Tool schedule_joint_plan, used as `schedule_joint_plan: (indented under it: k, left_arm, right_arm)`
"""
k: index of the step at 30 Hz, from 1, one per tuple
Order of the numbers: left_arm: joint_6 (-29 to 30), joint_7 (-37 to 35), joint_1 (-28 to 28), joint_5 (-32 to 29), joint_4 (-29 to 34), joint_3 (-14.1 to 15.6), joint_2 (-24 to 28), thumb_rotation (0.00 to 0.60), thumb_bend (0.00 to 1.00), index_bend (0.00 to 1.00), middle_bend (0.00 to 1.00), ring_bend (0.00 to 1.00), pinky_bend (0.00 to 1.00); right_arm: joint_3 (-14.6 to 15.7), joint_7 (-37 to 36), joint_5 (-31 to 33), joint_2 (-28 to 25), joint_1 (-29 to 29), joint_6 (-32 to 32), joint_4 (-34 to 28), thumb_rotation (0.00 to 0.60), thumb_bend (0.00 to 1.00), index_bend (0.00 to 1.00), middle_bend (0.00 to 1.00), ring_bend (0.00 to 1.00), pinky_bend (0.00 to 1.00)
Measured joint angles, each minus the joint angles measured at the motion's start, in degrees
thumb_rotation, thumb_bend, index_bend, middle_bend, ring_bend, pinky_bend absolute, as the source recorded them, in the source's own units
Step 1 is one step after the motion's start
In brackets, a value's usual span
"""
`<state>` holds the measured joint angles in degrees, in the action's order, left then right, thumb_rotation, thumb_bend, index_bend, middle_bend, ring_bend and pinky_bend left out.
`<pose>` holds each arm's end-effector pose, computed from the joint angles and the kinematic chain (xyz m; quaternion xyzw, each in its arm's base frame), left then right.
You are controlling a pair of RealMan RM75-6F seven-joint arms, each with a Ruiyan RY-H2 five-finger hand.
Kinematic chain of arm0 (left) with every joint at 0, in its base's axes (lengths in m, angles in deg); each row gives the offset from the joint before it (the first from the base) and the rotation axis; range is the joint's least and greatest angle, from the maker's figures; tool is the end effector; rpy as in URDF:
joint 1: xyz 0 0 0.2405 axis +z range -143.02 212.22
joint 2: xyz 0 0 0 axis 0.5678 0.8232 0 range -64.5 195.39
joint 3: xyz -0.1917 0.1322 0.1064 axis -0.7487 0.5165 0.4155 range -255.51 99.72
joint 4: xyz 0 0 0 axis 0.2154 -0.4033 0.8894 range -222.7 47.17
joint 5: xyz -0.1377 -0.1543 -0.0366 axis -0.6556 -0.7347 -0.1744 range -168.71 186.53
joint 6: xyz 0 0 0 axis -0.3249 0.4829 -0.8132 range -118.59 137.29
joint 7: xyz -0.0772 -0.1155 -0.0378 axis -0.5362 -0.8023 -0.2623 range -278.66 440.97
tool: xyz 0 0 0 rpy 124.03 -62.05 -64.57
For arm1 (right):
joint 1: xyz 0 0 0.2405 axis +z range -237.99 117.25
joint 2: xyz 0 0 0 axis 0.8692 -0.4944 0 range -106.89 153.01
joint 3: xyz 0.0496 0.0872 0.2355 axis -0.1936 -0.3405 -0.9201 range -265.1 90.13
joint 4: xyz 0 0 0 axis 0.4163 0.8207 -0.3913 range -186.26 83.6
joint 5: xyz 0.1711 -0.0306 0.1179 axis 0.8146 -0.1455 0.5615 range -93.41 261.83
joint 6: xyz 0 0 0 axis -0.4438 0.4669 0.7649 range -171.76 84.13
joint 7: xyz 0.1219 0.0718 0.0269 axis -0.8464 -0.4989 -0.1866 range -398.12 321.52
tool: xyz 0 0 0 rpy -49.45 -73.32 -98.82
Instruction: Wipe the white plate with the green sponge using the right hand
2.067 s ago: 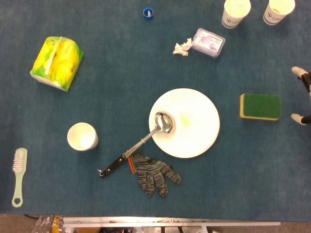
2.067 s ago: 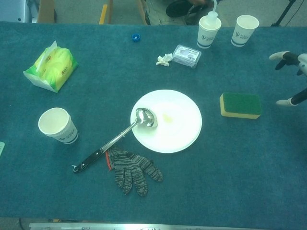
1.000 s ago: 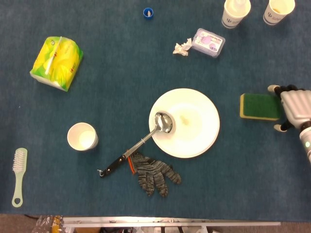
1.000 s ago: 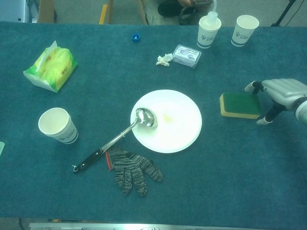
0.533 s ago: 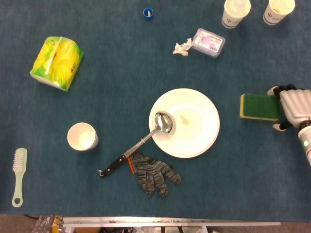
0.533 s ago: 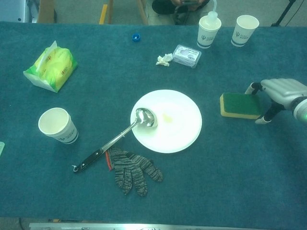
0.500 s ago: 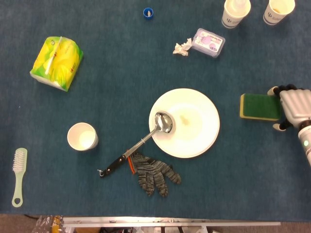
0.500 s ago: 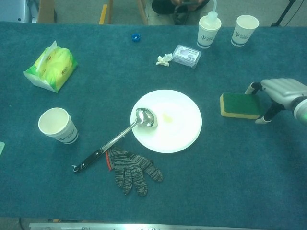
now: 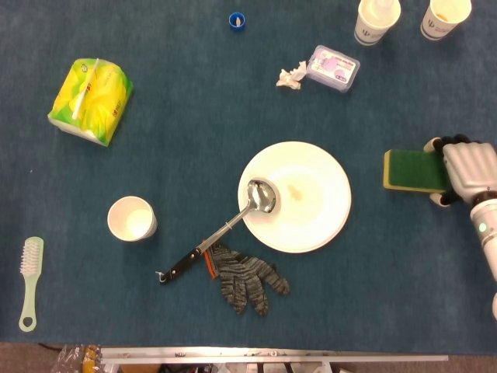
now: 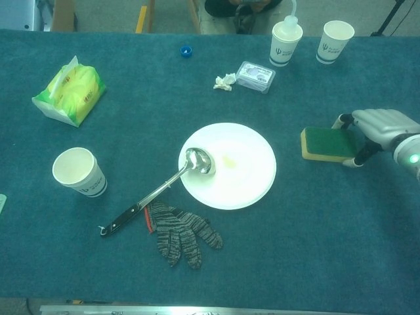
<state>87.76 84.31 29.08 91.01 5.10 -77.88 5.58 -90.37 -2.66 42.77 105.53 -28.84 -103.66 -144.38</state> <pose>-0.3331 0.1724 0.1655 -0.6252 -0.4095 -0.2958 0.5949 -0.2634 -0.2751 0.0044 0.6877 -0.4873 0.1675 0.5114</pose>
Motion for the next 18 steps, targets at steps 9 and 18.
schedule_joint_plan:
  k: [9, 18]
  left_arm:
    - [0.21, -0.78, 0.24, 0.17, -0.21, 0.12, 0.35, 0.6, 0.39, 0.27, 0.24, 0.16, 0.19]
    - [0.3, -0.36, 0.4, 0.77, 1.47, 0.58, 1.38, 0.6, 0.39, 0.27, 0.24, 0.16, 0.19]
  right_arm:
    - [-1.41, -1.76, -1.79, 0.42, 0.49, -0.99, -0.68, 0.6, 0.41, 0.41, 0.38, 0.23, 0.35]
    - [-4.96, -1.93, -1.54, -5.39, 5.41, 4.12, -8.31, 0.6, 0.41, 0.42, 0.38, 0.24, 0.35]
